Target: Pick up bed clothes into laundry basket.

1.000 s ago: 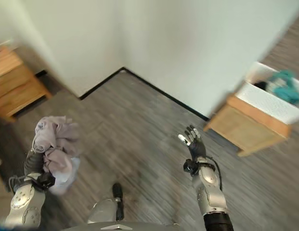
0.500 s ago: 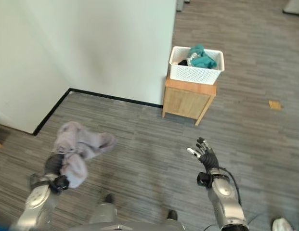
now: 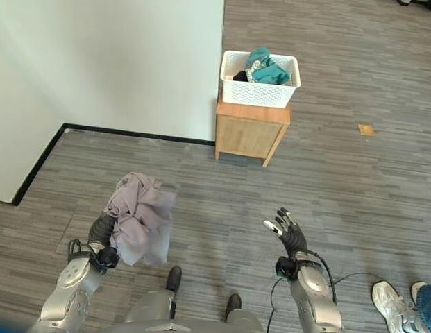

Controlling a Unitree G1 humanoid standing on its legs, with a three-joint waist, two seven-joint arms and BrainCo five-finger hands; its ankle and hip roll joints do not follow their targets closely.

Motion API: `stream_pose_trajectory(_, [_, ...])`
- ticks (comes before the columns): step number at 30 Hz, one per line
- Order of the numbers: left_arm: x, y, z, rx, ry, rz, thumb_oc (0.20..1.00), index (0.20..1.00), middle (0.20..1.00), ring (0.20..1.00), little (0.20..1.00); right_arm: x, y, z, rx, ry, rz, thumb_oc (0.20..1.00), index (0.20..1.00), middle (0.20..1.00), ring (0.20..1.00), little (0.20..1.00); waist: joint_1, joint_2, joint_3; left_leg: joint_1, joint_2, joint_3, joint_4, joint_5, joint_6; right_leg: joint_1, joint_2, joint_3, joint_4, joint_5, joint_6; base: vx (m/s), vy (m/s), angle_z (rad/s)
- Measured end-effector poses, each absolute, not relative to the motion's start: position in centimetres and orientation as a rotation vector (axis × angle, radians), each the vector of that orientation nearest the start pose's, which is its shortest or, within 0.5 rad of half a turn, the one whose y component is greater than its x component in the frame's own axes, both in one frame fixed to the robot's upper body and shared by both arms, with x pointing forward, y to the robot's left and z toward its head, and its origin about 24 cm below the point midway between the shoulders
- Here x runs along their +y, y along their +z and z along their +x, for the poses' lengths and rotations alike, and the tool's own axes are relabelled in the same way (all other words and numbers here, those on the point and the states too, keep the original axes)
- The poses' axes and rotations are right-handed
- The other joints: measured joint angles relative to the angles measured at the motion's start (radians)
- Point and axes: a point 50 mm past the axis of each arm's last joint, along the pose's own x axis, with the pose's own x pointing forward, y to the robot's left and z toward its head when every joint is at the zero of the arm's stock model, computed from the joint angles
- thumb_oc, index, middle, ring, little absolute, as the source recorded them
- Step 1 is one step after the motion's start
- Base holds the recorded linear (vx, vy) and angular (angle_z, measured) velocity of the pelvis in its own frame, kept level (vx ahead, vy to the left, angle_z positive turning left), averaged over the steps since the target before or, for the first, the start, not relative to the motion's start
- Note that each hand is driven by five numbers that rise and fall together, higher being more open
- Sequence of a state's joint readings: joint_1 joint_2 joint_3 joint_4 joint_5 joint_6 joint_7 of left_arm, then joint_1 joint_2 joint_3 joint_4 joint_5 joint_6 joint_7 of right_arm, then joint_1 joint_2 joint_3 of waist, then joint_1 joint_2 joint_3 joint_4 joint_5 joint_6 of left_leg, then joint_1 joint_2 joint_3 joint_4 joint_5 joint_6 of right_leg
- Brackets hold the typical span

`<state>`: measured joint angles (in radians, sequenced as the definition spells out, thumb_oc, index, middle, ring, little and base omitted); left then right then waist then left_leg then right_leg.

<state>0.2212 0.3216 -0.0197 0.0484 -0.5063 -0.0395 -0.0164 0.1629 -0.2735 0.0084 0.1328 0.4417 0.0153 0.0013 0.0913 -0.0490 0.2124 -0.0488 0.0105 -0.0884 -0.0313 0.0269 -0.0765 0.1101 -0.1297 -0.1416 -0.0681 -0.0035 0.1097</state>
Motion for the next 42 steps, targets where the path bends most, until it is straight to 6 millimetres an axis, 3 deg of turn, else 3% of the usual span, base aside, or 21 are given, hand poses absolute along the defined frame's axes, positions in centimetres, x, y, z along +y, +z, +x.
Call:
stream_pose_trajectory(4, [23.2, -0.3, 19.5, 0.222, 0.112, -0.177, 0.200, 0.200, 0.200, 0.200, 0.200, -21.5, -1.2, 21.4, 0.275, -0.080, 0.168, 1.000, 1.000, 1.000, 1.000, 1.000, 0.003, -0.002, -0.001, 0.034, 0.001, 0.032, -0.023, -0.009, 0.013, -0.005, -0.005, 0.028, 0.015, -0.007, 0.009, 0.09, 0.135, -0.26])
stream_pose_trajectory(8, [23.6, -0.9, 19.4, 0.247, 0.136, -0.178, 0.200, 0.200, 0.200, 0.200, 0.200, -21.5, -0.2, 22.6, 0.232, -0.064, 0.151, 1.000, 1.000, 1.000, 1.000, 1.000, 0.022, 0.066, 0.040, 0.029, 0.023, 0.069, 0.039, -0.058, 0.094, -0.250, -0.021, 0.012, 0.479, -0.020, 0.060, 0.12, 0.086, -0.69])
stream_pose_trajectory(10, [23.9, -0.9, 19.3, 0.252, 0.145, -0.167, 0.200, 0.200, 0.200, 0.200, 0.200, -21.8, -0.9, 21.5, 0.269, -0.072, 0.143, 1.000, 1.000, 1.000, 1.000, 1.000, 0.000, 0.075, 0.042, 0.075, 0.019, 0.074, 0.023, -0.095, 0.051, -0.309, -0.079, -0.039, 0.599, -0.053, 0.050, 0.38, -0.085, -0.24])
stream_pose_trajectory(11, [24.2, -0.8, 19.3, 0.248, 0.153, -0.164, 0.200, 0.200, 0.200, 0.200, 0.200, -21.9, -0.7, 21.6, 0.261, -0.071, 0.140, 1.000, 1.000, 1.000, 1.000, 1.000, -0.010, 0.080, 0.046, 0.068, 0.023, 0.076, 0.023, -0.095, 0.051, -0.328, -0.095, -0.080, 0.554, -0.086, 0.031, 0.26, -0.122, -0.23])
stream_pose_trajectory(14, [24.8, -0.5, 19.4, 0.233, 0.174, -0.158, 0.200, 0.200, 0.200, 0.200, 0.200, -22.1, -0.7, 21.4, 0.259, -0.080, 0.143, 1.000, 1.000, 1.000, 1.000, 1.000, -0.041, 0.085, 0.055, 0.049, 0.040, 0.072, 0.026, -0.095, 0.051, -0.329, -0.071, -0.091, 0.211, -0.072, 0.050, 0.42, -0.220, -0.10])
stream_pose_trajectory(16, [24.9, -0.4, 19.5, 0.225, 0.185, -0.162, 0.200, 0.200, 0.200, 0.200, 0.200, -22.2, -1.0, 21.0, 0.272, -0.087, 0.139, 1.000, 1.000, 1.000, 1.000, 1.000, -0.066, 0.075, 0.062, 0.045, 0.044, 0.067, 0.042, -0.112, 0.010, -0.338, -0.074, -0.076, 0.102, -0.017, 0.081, 0.41, -0.237, 0.13])
stream_pose_trajectory(18, [24.5, -0.3, 20.3, 0.211, 0.174, -0.169, 0.200, 0.200, 0.200, 0.200, 0.200, -22.4, -1.4, 20.5, 0.292, -0.106, 0.143, 1.000, 1.000, 1.000, 1.000, 1.000, -0.073, 0.064, 0.061, 0.036, 0.045, 0.037, 0.038, -0.118, 0.002, -0.329, -0.077, -0.066, 0.084, 0.006, 0.086, 0.26, -0.180, 0.54])
stream_pose_trajectory(20, [24.6, 0.3, 20.5, 0.192, 0.154, -0.146, 0.200, 0.200, 0.200, 0.200, 0.200, -22.2, -2.0, 20.0, 0.315, -0.111, 0.160, 1.000, 1.000, 1.000, 1.000, 1.000, -0.075, 0.016, 0.046, 0.081, 0.046, 0.019, -0.004, -0.115, 0.006, -0.261, -0.077, -0.077, 0.102, -0.028, 0.093, 0.38, -0.284, 0.59])
stream_pose_trajectory(21, [24.6, 0.1, 20.3, 0.198, 0.164, -0.151, 0.200, 0.200, 0.200, 0.200, 0.200, -22.1, -2.4, 19.9, 0.329, -0.116, 0.168, 1.000, 1.000, 1.000, 1.000, 1.000, -0.069, 0.004, 0.039, 0.117, 0.063, 0.018, -0.023, -0.113, 0.005, -0.230, -0.064, -0.081, 0.107, -0.015, 0.044, 0.34, -0.313, 0.41])
stream_pose_trajectory(23, [24.1, -0.4, 19.9, 0.218, 0.158, -0.167, 0.200, 0.200, 0.200, 0.200, 0.200, -22.4, -2.3, 20.4, 0.329, -0.121, 0.159, 1.000, 1.000, 1.000, 1.000, 1.000, -0.060, 0.031, 0.034, 0.103, 0.126, 0.022, 0.101, -0.103, 0.004, -0.181, 0.009, -0.133, 0.119, -0.079, -0.012, 0.30, -0.373, 0.35])
stream_pose_trajectory(25, [23.9, -0.1, 20.1, 0.207, 0.150, -0.167, 0.200, 0.200, 0.200, 0.200, 0.200, -22.7, -1.9, 21.0, 0.305, -0.127, 0.162, 1.000, 1.000, 1.000, 1.000, 1.000, -0.055, 0.007, 0.030, -0.056, 0.139, 0.031, 0.443, -0.091, 0.004, -0.147, 0.026, -0.166, 0.125, -0.118, -0.071, 0.27, -0.320, 0.23])
stream_pose_trajectory(27, [23.8, 0.0, 19.6, 0.203, 0.142, -0.169, 0.200, 0.200, 0.200, 0.200, 0.200, -23.6, -1.0, 21.6, 0.275, -0.131, 0.122, 1.000, 1.000, 1.000, 1.000, 1.000, -0.013, 0.001, 0.031, -0.160, 0.167, 0.019, 0.737, 0.001, 0.002, -0.075, 0.081, -0.126, 0.117, -0.147, -0.138, 0.37, -0.238, -0.39])
stream_pose_trajectory(29, [23.3, 0.4, 19.7, 0.184, 0.119, -0.176, 0.200, 0.200, 0.200, 0.200, 0.200, -24.2, -0.6, 21.8, 0.264, -0.147, 0.104, 1.000, 1.000, 1.000, 1.000, 1.000, 0.002, -0.027, 0.025, -0.179, 0.102, 0.087, 0.620, -0.079, -0.012, -0.030, 0.088, -0.100, 0.076, -0.146, -0.143, 0.35, -0.137, -0.29])
stream_pose_trajectory(31, [22.9, 0.8, 20.1, 0.162, 0.101, -0.197, 0.200, 0.200, 0.200, 0.200, 0.200, -24.2, -0.7, 21.7, 0.265, -0.164, 0.117, 1.000, 1.000, 1.000, 1.000, 1.000, 0.001, -0.030, 0.029, -0.191, 0.069, 0.204, 0.438, -0.074, -0.004, 0.002, 0.105, -0.099, 0.043, -0.136, -0.153, 0.26, -0.042, -0.10])
stream_pose_trajectory(32, [22.7, 0.7, 20.0, 0.166, 0.094, -0.199, 0.200, 0.200, 0.200, 0.200, 0.200, -23.9, -1.1, 21.5, 0.279, -0.167, 0.132, 1.000, 1.000, 1.000, 1.000, 1.000, 0.001, -0.026, 0.027, -0.191, 0.038, 0.217, 0.308, -0.064, 0.009, 0.024, 0.124, -0.099, 0.037, -0.127, -0.159, 0.26, -0.022, -0.13])
stream_pose_trajectory(34, [22.8, 0.6, 19.9, 0.176, 0.094, -0.197, 0.200, 0.200, 0.200, 0.200, 0.200, -22.8, -2.0, 20.9, 0.313, -0.140, 0.152, 1.000, 1.000, 1.000, 1.000, 1.000, 0.007, -0.023, 0.027, -0.193, -0.002, 0.227, 0.137, -0.029, 0.048, 0.076, 0.162, -0.135, 0.023, -0.123, -0.160, 0.40, -0.003, -0.33])
stream_pose_trajectory(38, [22.5, 0.5, 19.9, 0.181, 0.079, -0.200, 0.200, 0.200, 0.200, 0.200, 0.200, -22.8, -2.8, 19.8, 0.357, -0.144, 0.150, 1.000, 1.000, 1.000, 1.000, 1.000, 0.018, -0.012, 0.021, -0.206, -0.095, 0.236, 0.093, 0.013, 0.106, 0.155, 0.175, -0.122, -0.008, -0.155, -0.109, 0.25, 0.031, -0.28])
stream_pose_trajectory(39, [22.3, 0.3, 19.8, 0.190, 0.075, -0.204, 0.200, 0.200, 0.200, 0.200, 0.200, -23.1, -3.0, 19.2, 0.370, -0.146, 0.138, 1.000, 1.000, 1.000, 1.000, 1.000, 0.021, 0.023, 0.004, -0.188, -0.094, 0.232, 0.079, 0.056, 0.158, 0.171, 0.203, -0.122, 0.008, -0.164, -0.094, 0.38, 0.117, -0.24])
stream_pose_trajectory(40, [22.3, 0.2, 19.7, 0.192, 0.074, -0.204, 0.200, 0.200, 0.200, 0.200, 0.200, -23.2, -3.0, 19.2, 0.372, -0.147, 0.136, 1.000, 1.000, 1.000, 1.000, 1.000, 0.022, 0.030, 0.000, -0.184, -0.090, 0.231, 0.077, 0.063, 0.167, 0.174, 0.209, -0.121, 0.010, -0.165, -0.091, 0.29, 0.099, -0.09])
stream_pose_trajectory(41, [22.5, -0.2, 19.8, 0.216, 0.072, -0.191, 0.200, 0.200, 0.200, 0.200, 0.200, -22.9, -3.7, 18.4, 0.406, -0.158, 0.153, 1.000, 1.000, 1.000, 1.000, 1.000, 0.021, 0.031, -0.020, -0.114, -0.108, 0.179, 0.043, 0.123, 0.215, 0.215, 0.202, -0.112, 0.053, -0.216, -0.053, 0.41, 0.187, -0.06])
stream_pose_trajectory(42, [22.3, 0.0, 20.1, 0.207, 0.067, -0.195, 0.200, 0.200, 0.200, 0.200, 0.200, -22.9, -3.6, 18.5, 0.403, -0.148, 0.154, 1.000, 1.000, 1.000, 1.000, 1.000, 0.021, 0.034, -0.016, -0.083, -0.111, 0.165, 0.016, 0.115, 0.225, 0.198, 0.188, -0.104, 0.107, -0.239, -0.041, 0.21, 0.121, 0.00])
